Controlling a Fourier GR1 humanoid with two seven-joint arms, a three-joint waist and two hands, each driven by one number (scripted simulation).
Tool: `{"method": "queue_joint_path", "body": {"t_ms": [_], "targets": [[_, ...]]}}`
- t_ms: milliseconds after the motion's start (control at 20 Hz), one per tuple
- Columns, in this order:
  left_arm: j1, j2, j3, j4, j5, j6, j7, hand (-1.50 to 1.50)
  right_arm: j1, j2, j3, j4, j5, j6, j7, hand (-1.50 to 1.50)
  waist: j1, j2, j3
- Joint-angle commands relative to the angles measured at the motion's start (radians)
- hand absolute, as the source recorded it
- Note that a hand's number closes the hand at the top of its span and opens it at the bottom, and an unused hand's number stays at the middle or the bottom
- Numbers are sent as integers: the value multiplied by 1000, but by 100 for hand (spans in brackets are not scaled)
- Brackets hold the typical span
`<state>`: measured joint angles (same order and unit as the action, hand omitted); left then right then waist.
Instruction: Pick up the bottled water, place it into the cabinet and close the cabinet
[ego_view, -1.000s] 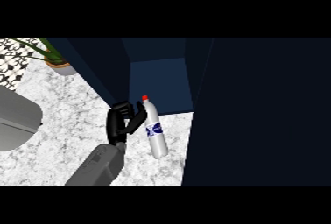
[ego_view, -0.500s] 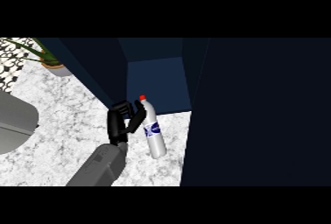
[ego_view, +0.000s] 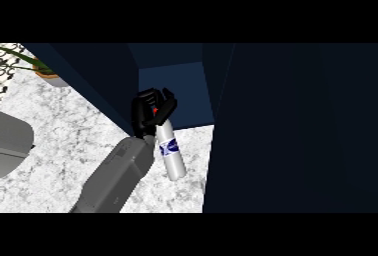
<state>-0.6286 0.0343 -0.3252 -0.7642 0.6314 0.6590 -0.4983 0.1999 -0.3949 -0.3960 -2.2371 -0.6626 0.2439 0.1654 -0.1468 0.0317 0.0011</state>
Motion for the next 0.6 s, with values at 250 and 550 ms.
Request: {"method": "queue_joint_path", "body": {"t_ms": [250, 550], "targets": [[-290, 35, 97, 271, 20, -152, 14, -150, 10, -6, -46, 19, -47, 43, -25, -150, -22, 18, -3], [-349, 27, 141, 401, 17, -177, -69, -150, 30, 7, -46, 3, -47, 50, -26, -150, -21, 23, -4]]}}
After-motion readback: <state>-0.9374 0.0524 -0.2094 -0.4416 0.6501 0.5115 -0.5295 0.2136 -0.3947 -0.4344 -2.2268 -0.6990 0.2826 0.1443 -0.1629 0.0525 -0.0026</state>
